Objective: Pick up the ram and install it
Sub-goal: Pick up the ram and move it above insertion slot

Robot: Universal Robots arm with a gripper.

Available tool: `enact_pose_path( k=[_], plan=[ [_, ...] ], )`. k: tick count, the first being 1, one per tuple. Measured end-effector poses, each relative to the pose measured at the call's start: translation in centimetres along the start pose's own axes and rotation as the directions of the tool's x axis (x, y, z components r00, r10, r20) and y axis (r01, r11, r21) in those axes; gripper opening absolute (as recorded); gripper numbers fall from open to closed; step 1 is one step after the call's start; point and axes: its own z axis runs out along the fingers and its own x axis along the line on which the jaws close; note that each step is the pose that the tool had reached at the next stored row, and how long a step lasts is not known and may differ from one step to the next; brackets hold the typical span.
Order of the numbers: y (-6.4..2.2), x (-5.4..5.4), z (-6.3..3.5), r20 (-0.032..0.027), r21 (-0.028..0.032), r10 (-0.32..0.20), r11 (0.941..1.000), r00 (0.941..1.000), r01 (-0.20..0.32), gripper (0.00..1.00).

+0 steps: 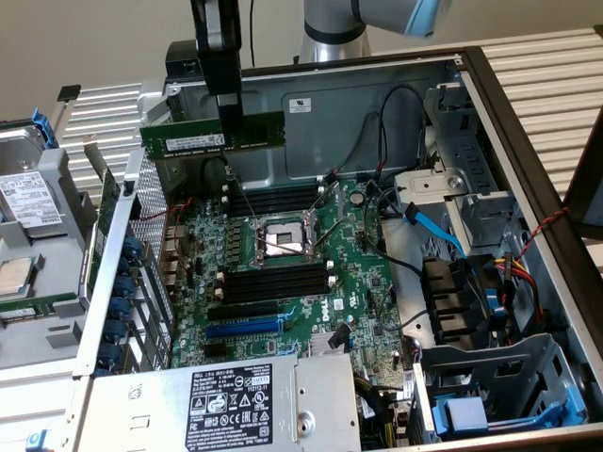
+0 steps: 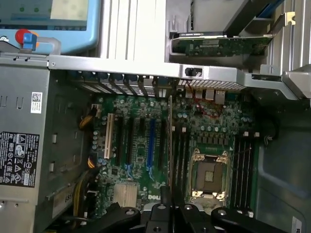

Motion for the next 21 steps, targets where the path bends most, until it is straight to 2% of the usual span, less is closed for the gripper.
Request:
enact_pose_path(
  k=[3,5,6,7,10,11,12,14,18,21],
  plan=[
    [-0.72,0.01,0.09,-0.0103,-0.0006,0.002,1.0,0.9999,-0.002,0.13],
    [-0.95,0.02,0.11,-0.0105,-0.0009,0.006,1.0,0.9999,-0.006,0.13],
    [-0.95,0.02,0.13,-0.0101,-0.0052,0.01,0.9999,0.9999,-0.01,0.13],
    [-0.95,0.02,0.13,-0.0087,-0.0135,0.012,0.9998,0.9999,-0.012,0.13],
    [-0.96,0.02,0.14,-0.0017,-0.0436,0.023,0.9988,0.9997,-0.023,0.13],
    [-0.96,0.01,0.16,0.0011,-0.0488,0.028,0.9984,0.9996,-0.028,0.13],
    [-0.96,0.0,0.21,0.0021,-0.0513,0.034,0.9981,0.9994,-0.034,0.13],
    [-0.95,0.0,0.31,0.0049,-0.052,0.051,0.9974,0.9987,-0.051,0.13],
    [-0.98,-0.1,0.41,0.0063,-0.0432,0.062,0.9972,0.9981,-0.061,0.13],
    [-1.02,-0.16,0.47,0.0167,-0.0407,0.068,0.9969,0.9976,-0.067,0.13]
  ],
)
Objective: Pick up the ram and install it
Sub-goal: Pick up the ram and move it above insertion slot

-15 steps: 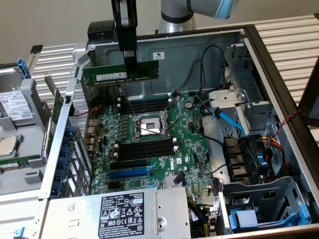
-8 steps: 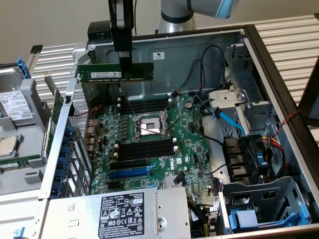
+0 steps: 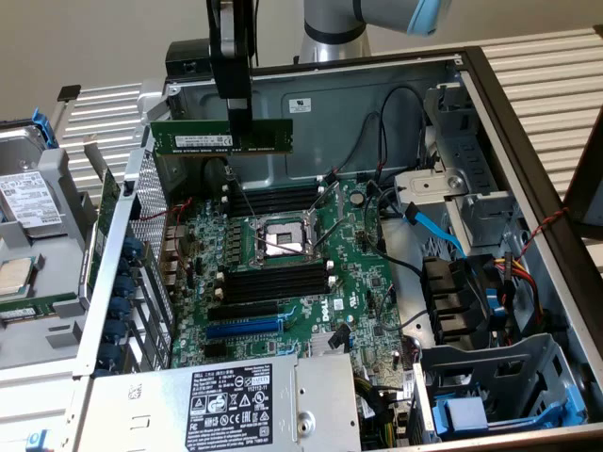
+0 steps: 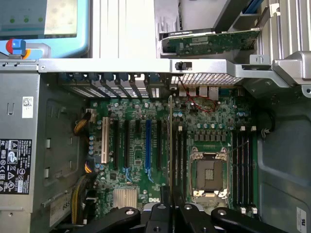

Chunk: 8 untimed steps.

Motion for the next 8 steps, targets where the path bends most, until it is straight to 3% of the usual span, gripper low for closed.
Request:
enact_pose_path(
  k=[4,8],
  plan=[
    [-0.07,-0.07,0.05,0.0154,0.0056,0.005,1.0,0.9999,-0.005,0.13],
    [-0.17,-0.28,0.08,0.0224,0.0176,0.006,0.9998,0.9997,-0.007,0.13]
  ],
)
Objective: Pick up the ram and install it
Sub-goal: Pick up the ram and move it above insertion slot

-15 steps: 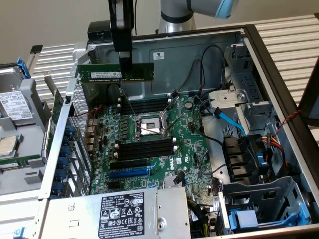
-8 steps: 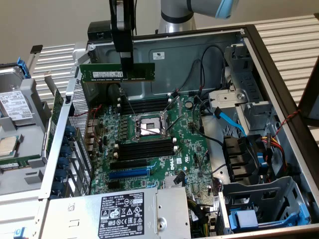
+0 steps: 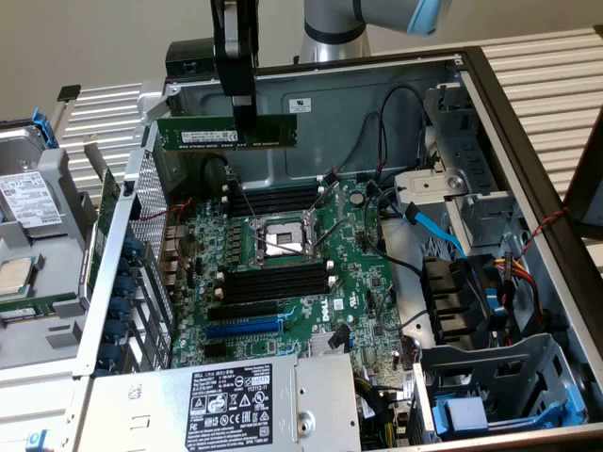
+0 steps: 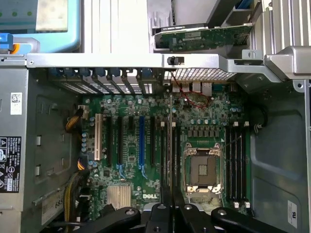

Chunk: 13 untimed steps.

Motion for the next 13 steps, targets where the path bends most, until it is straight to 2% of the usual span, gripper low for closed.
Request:
enact_pose_path(
  k=[3,7,11,13],
  plan=[
    [-0.08,-0.4,0.02,0.0014,0.0054,0.0,1.0,1.0,0.0,0.13],
    [-0.23,-1.1,0.11,0.0016,0.0089,0.0,1.0,1.0,0.0,0.13],
    [-0.6,-2.2,0.21,0.0016,0.0131,0.0,0.9999,1.0,0.0,0.13],
    [-1.05,-2.8,0.39,0.0008,0.0135,0.0,0.9999,1.0,0.0,0.13]
  ],
)
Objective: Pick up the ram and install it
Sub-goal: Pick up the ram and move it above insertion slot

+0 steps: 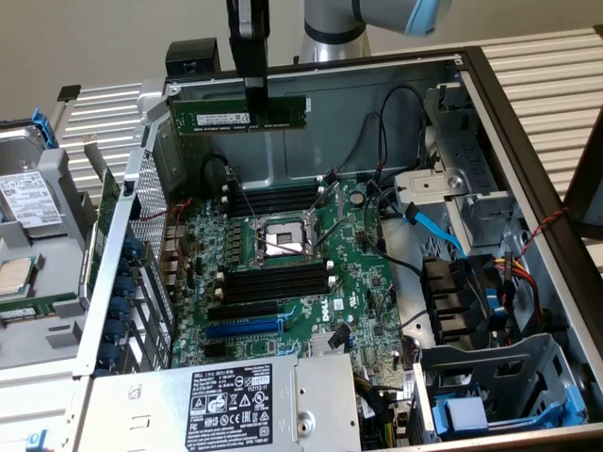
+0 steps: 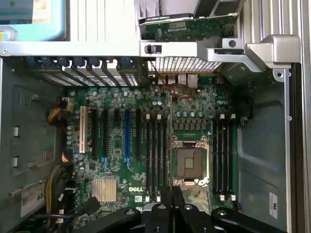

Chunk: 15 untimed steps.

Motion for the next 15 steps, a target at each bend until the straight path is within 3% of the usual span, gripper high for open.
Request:
enact_pose_path(
  k=[3,5,8,12,15],
  plan=[
    [-1.07,-0.5,0.31,-0.0008,0.0015,0.0,1.0,1.0,0.0,0.13],
    [-1.7,-0.5,0.47,-0.0014,0.0064,0.0,1.0,1.0,0.0,0.13],
    [-2.09,-0.5,0.69,-0.0025,0.02,0.0,0.9998,1.0,0.0,0.13],
    [-2.21,-0.5,0.88,-0.009,0.045,0.001,0.999,1.0,-0.001,0.13],
    [-2.22,-0.5,1.05,-0.0179,0.0494,0.015,0.9987,0.9997,-0.014,0.13]
  ],
)
